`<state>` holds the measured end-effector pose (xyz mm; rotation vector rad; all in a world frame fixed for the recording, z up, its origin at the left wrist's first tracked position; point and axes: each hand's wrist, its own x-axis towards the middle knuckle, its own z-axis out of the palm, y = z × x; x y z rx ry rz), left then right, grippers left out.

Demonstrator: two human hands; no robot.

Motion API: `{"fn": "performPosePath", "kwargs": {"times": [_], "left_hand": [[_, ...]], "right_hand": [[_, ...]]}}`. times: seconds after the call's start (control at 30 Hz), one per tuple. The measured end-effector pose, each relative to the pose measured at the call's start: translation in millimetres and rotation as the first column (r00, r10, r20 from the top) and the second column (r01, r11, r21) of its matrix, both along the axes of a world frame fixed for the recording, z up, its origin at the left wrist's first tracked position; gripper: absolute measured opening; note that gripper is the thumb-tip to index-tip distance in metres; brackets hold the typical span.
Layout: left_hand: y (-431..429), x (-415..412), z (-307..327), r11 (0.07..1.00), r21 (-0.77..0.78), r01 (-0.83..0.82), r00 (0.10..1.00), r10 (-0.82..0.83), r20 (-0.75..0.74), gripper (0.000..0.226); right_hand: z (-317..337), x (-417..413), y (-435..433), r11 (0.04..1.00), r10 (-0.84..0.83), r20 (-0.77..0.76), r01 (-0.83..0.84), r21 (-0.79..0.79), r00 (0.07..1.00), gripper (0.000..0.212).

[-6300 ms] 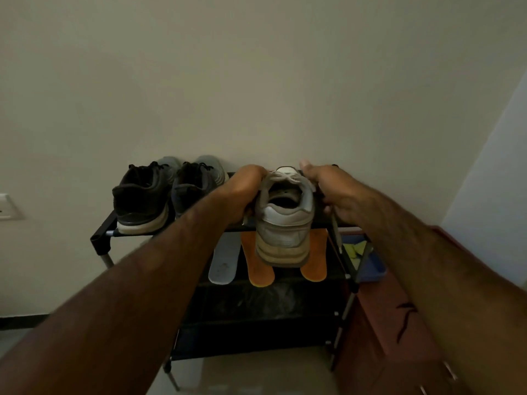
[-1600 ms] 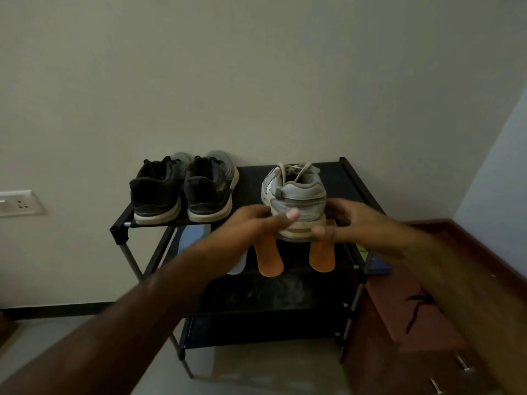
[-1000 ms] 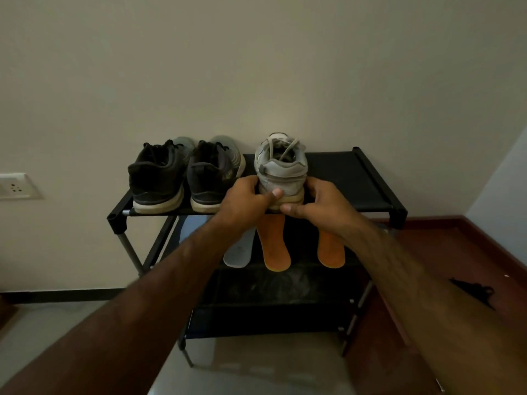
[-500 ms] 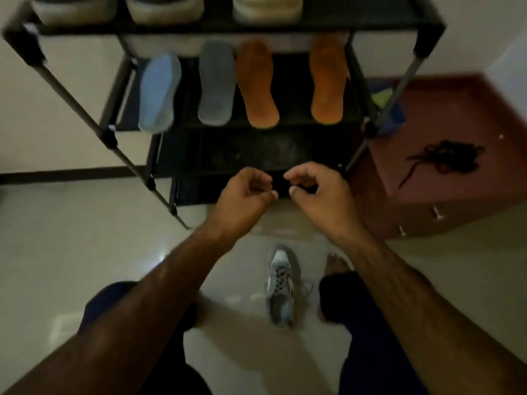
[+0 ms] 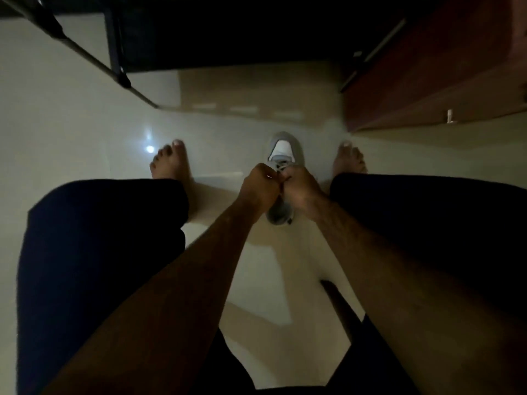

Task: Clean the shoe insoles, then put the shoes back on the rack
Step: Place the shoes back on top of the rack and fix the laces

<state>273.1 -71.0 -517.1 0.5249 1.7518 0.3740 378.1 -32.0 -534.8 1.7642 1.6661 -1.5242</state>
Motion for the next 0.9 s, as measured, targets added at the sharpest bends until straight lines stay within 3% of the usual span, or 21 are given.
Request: {"fn": "performPosePath", "kwargs": {"times": [0.13, 0.27, 0.37, 0.47, 0.57, 0.63, 0.73, 0.9], "left_hand": [[-21.1, 6.6, -52.2, 0.986, -0.157, 0.061, 0.998, -0.056, 0.036, 0.017], [-33.4, 9.2, -76.3, 0.974, -0.214, 0.074, 0.996, -0.061, 0.067, 0.033], [-35.7, 12.3, -86.8, 0.975, -0.215, 0.046, 0.993, -0.022, 0.115, 0.047], [-34.3, 12.2, -88.4, 0.973, -0.216, 0.082, 0.992, -0.059, 0.108, 0.010], [-34.5, 8.2, -93.4, 0.974, -0.204, 0.097, 0.995, -0.088, 0.050, 0.017], [-31.8, 4.4, -87.0, 0.977, -0.188, 0.097, 0.994, -0.103, -0.022, 0.027], [-28.7, -0.9, -65.6, 0.989, -0.130, 0.069, 0.991, -0.084, -0.107, 0.031], [-29.9, -8.0, -1.9, 0.998, -0.013, 0.067, 0.983, -0.069, -0.169, 0.036]], "right_hand": [[-55.4, 5.4, -18.8, 0.993, 0.090, 0.175, -0.075, -0.090, 0.981, 0.017], [-77.4, 10.4, -19.4, 0.999, -0.036, 0.385, 0.041, -0.005, 0.922, 0.061], [-96.7, 16.5, -10.1, 0.995, 0.059, 0.469, -0.015, -0.098, 0.881, 0.053], [-108.8, 14.2, -7.6, 0.962, 0.271, 0.510, -0.219, -0.161, 0.816, 0.051], [-101.4, 10.5, -4.1, 0.912, 0.402, 0.526, -0.377, -0.161, 0.750, 0.048], [-87.4, 13.9, 1.3, 0.913, 0.393, 0.500, -0.391, -0.114, 0.771, 0.045], [-56.1, 15.6, 2.3, 0.956, 0.291, 0.422, -0.283, -0.081, 0.859, 0.042], [25.3, 8.5, -1.3, 0.975, 0.127, 0.380, -0.185, 0.119, 0.916, 0.029]]}}
